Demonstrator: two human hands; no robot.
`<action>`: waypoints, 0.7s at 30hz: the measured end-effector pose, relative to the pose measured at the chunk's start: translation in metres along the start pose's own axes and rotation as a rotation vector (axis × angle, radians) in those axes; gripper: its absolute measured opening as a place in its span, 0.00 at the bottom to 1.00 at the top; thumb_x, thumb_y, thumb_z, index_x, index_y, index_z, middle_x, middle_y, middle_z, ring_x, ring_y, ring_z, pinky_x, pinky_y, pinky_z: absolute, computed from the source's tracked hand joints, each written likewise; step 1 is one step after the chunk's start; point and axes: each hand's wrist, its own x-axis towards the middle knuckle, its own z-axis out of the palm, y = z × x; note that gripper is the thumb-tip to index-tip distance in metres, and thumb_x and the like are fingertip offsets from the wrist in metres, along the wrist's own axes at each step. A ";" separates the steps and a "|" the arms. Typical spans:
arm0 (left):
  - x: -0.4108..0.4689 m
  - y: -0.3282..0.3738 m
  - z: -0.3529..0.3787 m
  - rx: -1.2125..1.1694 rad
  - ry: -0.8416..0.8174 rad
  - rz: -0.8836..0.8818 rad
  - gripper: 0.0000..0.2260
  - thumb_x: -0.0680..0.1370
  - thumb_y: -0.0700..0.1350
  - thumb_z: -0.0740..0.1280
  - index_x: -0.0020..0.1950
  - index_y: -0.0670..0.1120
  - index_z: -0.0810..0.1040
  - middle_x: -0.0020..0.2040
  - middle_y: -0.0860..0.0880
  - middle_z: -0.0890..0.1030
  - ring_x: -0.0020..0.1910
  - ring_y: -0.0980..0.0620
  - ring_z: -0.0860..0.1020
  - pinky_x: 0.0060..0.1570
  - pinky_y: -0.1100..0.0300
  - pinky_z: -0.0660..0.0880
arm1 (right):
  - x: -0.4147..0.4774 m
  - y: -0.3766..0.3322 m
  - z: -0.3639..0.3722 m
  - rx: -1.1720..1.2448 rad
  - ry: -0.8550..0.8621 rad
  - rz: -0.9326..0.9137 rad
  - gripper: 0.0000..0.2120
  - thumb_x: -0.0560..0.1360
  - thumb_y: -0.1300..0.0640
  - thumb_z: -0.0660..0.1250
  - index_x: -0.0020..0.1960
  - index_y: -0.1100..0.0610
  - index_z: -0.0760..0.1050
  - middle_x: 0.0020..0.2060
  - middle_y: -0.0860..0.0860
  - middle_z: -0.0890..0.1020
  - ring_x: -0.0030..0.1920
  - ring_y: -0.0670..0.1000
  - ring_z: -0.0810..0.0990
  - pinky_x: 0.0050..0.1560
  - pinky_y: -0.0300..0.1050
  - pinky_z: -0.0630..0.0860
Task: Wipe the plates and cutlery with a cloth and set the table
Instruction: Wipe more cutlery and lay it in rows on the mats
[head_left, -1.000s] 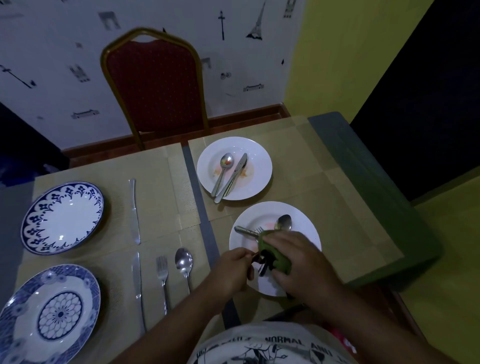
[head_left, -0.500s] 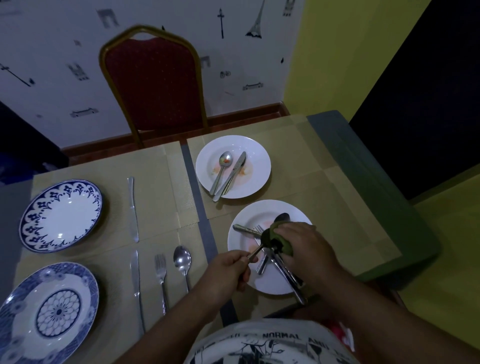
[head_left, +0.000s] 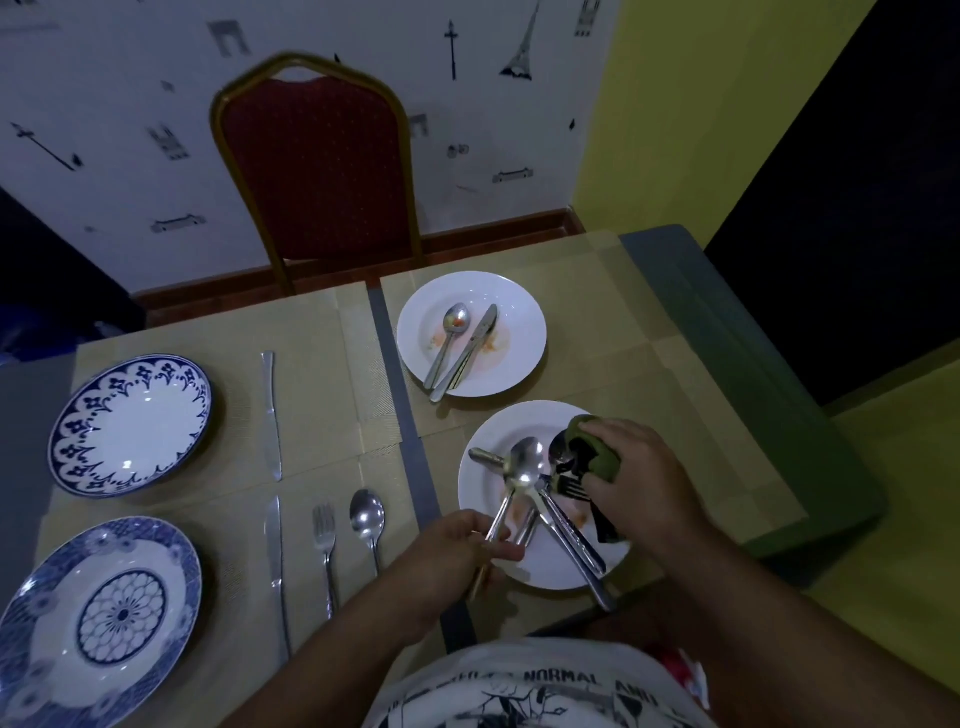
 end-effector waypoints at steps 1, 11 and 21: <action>0.001 0.000 0.001 -0.024 0.016 0.001 0.07 0.79 0.38 0.65 0.55 0.43 0.81 0.44 0.47 0.84 0.38 0.52 0.78 0.40 0.59 0.74 | -0.002 0.000 0.000 0.028 0.005 0.007 0.30 0.67 0.62 0.74 0.67 0.49 0.75 0.60 0.44 0.77 0.63 0.46 0.72 0.62 0.42 0.71; 0.003 0.006 0.010 -0.039 0.003 0.090 0.14 0.86 0.44 0.56 0.58 0.45 0.81 0.37 0.47 0.80 0.26 0.54 0.70 0.28 0.62 0.63 | -0.035 -0.015 0.018 0.055 -0.085 -0.380 0.30 0.63 0.60 0.72 0.66 0.53 0.76 0.63 0.47 0.78 0.65 0.45 0.72 0.66 0.42 0.69; -0.004 -0.007 -0.006 -0.112 -0.041 0.110 0.14 0.85 0.43 0.58 0.57 0.48 0.84 0.30 0.49 0.69 0.25 0.54 0.60 0.27 0.63 0.56 | -0.011 -0.014 0.010 0.024 -0.079 -0.260 0.27 0.66 0.59 0.70 0.66 0.50 0.76 0.60 0.45 0.79 0.61 0.47 0.74 0.59 0.39 0.71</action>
